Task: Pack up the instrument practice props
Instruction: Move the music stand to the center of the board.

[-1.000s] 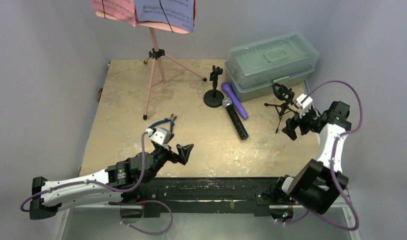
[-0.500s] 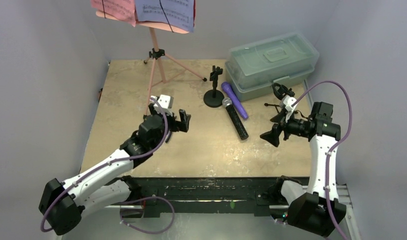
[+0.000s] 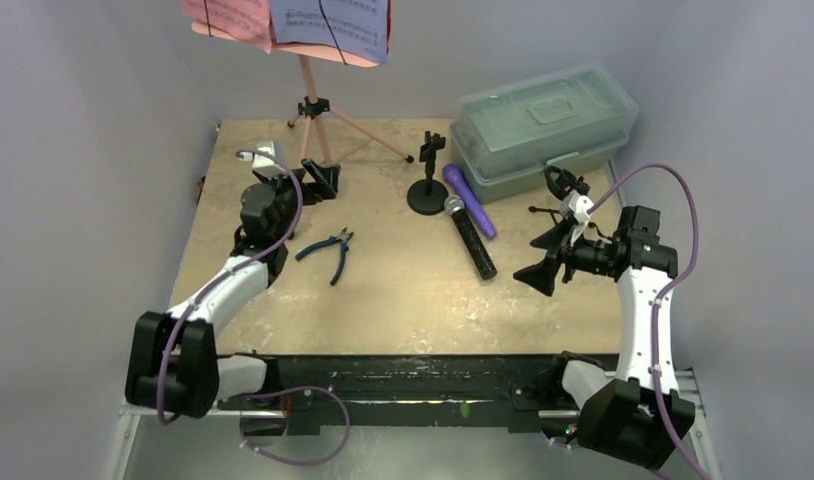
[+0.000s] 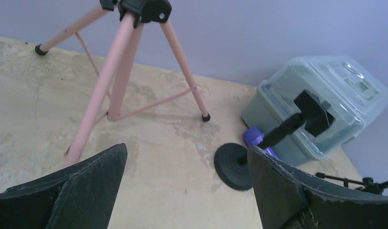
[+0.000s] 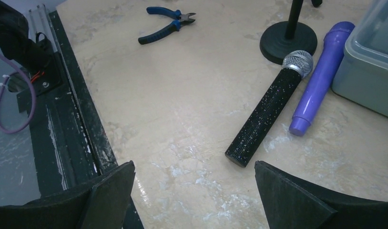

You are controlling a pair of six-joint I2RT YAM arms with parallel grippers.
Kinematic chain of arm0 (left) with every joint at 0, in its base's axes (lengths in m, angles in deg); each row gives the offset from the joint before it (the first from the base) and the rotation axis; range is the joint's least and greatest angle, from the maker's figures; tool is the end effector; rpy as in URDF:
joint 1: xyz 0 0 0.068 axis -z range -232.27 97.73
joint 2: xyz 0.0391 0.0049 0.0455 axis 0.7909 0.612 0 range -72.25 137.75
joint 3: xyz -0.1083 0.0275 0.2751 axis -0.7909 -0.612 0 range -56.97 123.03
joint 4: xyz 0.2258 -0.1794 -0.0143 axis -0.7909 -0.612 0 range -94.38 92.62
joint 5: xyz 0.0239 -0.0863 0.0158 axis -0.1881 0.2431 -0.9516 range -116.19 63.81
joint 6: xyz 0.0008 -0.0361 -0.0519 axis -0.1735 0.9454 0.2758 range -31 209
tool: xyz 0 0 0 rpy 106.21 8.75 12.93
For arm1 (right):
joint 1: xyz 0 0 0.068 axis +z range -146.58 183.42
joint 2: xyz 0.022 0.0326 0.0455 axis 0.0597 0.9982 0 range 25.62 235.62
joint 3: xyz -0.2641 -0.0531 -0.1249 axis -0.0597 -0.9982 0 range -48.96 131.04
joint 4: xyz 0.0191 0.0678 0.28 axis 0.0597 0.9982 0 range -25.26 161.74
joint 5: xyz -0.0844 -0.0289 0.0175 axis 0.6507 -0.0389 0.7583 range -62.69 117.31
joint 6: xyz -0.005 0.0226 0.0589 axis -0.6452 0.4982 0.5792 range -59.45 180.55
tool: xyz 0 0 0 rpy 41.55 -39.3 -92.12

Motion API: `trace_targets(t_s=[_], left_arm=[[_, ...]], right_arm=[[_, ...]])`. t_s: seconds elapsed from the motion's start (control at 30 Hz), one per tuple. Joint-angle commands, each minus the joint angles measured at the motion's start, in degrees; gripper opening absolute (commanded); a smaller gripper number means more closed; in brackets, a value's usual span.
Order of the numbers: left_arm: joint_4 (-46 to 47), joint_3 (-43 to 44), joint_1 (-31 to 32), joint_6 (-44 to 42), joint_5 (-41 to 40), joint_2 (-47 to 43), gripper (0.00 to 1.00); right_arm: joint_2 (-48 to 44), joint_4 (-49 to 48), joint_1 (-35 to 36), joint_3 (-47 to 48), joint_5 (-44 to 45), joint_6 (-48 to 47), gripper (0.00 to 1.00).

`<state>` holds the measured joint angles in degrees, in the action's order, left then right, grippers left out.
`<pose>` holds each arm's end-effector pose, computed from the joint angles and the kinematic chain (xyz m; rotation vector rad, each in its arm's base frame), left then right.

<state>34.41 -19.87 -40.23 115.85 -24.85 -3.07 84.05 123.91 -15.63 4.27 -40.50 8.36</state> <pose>0.2970 -0.0645 0.2883 -0.1879 1.5915 -0.5484 0.1914 -0.0185 0.3112 -0.8573 1.8173 0.8221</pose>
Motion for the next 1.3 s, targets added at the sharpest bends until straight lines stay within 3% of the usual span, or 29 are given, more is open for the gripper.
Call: trace_targets(t_s=[0.0,0.17,0.27,0.5,0.7,0.97,1.17,1.27], left_arm=[[15.0,6.7,-3.8,3.3,8.7,7.7,0.96],[22.5,10.3,-6.4,-0.7,11.1,13.4,0.96],[28.5,11.4,-6.9,-4.6,12.2,16.7,0.96],[31.9,19.7,-7.2,-12.1,12.5,24.9,0.87],[27.7,28.1,-7.5,-15.8,11.8,31.0,0.81],[19.9,38.9,-7.7,-20.3,12.7,37.7,0.65],[18.0,42.5,-7.8,-22.7,12.2,41.0,0.59],[17.7,44.0,-7.8,-23.3,12.7,42.3,0.49]], right_arm=[[-3.9,2.5,0.2,0.7,-2.6,-3.1,0.99],[-10.4,-6.8,0.2,-2.3,-2.1,7.8,0.99],[-11.9,-7.5,0.2,-2.8,-1.9,8.6,0.99],[-11.4,-5.9,0.2,-2.3,-1.7,6.7,0.99],[-10.9,-5.6,0.3,-2.2,-1.7,6.4,0.99],[-10.1,-5.4,0.8,-2.0,-1.8,6.2,0.99],[-9.8,-5.3,1.0,-1.9,-2.1,6.1,0.99],[-9.6,-5.2,1.0,-1.8,-2.2,6.1,0.99]])
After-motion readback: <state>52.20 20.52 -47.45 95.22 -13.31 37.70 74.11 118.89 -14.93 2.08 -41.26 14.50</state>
